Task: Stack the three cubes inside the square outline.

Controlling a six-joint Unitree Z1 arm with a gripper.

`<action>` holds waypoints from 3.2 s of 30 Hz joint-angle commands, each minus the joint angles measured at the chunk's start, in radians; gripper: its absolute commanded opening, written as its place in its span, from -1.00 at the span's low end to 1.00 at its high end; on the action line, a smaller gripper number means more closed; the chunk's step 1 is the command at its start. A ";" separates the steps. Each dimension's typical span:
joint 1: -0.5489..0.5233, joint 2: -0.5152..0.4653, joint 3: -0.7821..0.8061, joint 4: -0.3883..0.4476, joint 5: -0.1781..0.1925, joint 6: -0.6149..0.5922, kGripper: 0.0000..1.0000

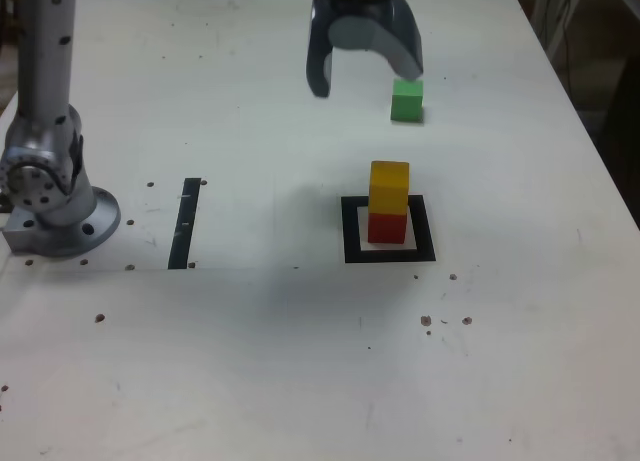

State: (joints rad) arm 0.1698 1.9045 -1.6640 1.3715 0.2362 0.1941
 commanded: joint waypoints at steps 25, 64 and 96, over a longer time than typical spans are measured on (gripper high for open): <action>0.241 0.319 -0.230 -0.066 -0.066 0.352 0.95; 0.243 0.394 -0.260 -0.149 -0.096 0.350 -0.68; -0.032 0.022 -0.285 0.147 -0.090 0.153 -0.70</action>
State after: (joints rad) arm 0.1692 1.9490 -1.9669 1.5125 0.1505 0.3769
